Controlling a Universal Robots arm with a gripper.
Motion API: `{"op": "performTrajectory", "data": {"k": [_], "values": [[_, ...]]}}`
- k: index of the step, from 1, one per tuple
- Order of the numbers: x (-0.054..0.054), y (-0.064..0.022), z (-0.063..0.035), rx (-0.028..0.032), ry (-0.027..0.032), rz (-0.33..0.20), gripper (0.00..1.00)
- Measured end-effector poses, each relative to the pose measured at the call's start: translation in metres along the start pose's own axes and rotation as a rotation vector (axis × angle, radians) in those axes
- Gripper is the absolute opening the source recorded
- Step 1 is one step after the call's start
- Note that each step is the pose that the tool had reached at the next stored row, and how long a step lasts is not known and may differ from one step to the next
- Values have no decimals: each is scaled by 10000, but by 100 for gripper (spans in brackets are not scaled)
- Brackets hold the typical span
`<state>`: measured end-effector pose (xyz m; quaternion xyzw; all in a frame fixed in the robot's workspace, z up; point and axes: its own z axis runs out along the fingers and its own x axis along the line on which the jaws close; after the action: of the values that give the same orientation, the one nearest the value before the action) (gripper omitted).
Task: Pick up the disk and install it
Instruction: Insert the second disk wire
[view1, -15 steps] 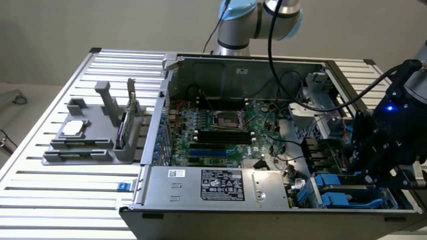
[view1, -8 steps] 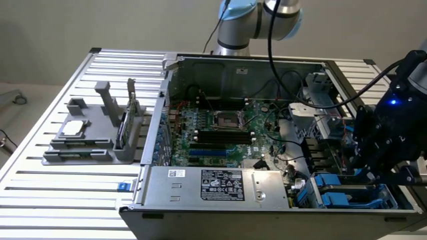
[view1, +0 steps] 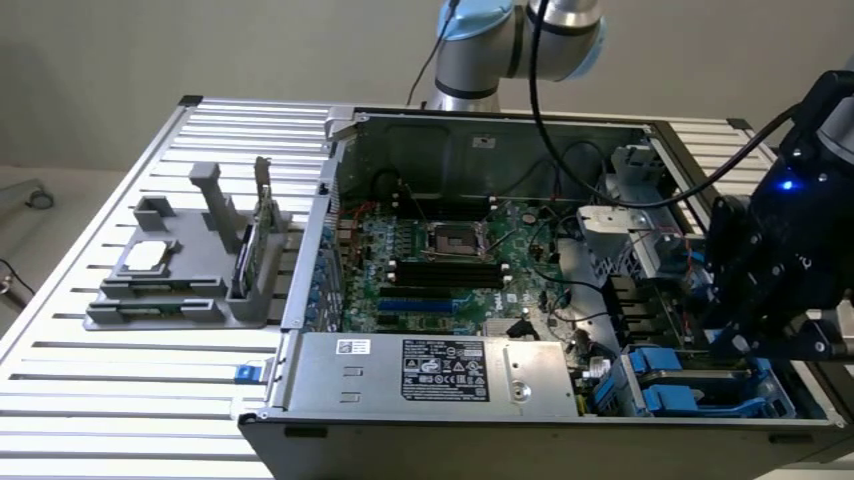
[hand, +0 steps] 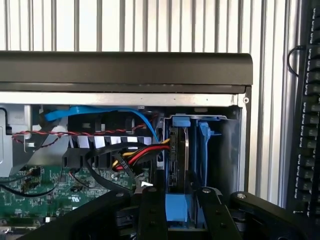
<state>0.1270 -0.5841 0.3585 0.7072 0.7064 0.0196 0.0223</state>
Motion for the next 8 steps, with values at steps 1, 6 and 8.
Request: {"op": "performTrajectory", "data": {"k": [1, 6, 8], "values": [[-1, -16, -12, 0, 0, -1, 31], [-5, -106, -51, 1, 5, 7, 31], [-6, -132, -52, 0, 4, 16, 31]]}}
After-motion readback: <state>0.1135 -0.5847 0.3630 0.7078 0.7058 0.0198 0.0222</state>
